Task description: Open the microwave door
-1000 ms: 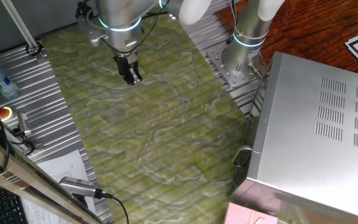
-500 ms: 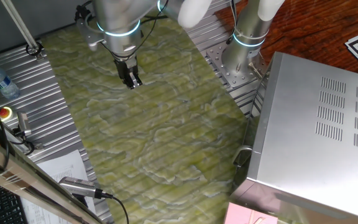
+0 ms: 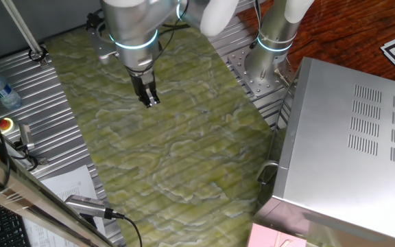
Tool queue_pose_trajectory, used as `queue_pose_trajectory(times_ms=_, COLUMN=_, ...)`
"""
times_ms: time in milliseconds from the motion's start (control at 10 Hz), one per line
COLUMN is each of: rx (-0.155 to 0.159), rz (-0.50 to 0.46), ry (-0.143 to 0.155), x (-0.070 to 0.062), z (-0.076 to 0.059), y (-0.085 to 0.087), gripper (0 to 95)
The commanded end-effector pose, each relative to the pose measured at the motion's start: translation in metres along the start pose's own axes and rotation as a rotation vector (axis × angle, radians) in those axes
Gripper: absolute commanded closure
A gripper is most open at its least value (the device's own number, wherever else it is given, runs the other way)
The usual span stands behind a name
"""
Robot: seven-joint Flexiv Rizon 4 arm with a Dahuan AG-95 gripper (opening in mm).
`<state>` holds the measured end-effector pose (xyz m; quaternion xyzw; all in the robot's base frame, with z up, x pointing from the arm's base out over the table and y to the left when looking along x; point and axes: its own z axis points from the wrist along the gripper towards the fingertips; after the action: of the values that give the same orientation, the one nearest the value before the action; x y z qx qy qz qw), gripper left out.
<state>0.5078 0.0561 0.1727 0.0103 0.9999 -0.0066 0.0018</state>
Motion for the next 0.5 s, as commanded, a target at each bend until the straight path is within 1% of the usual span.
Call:
queue_pose_trajectory(times_ms=100, rx=-0.055, rz=0.007, ry=0.015, x=0.006, z=-0.003, y=0.013, gripper=95.0)
queue_pose_trajectory(times_ms=200, rx=-0.069, rz=0.016, ry=0.017, x=0.008, z=-0.004, y=0.018, gripper=95.0)
queue_pose_trajectory(times_ms=300, rx=-0.07, rz=0.041, ry=0.023, x=0.013, z=-0.005, y=0.028, gripper=95.0)
queue_pose_trajectory(times_ms=500, rx=-0.059, rz=0.06, ry=0.031, x=0.014, z=-0.005, y=0.03, gripper=95.0)
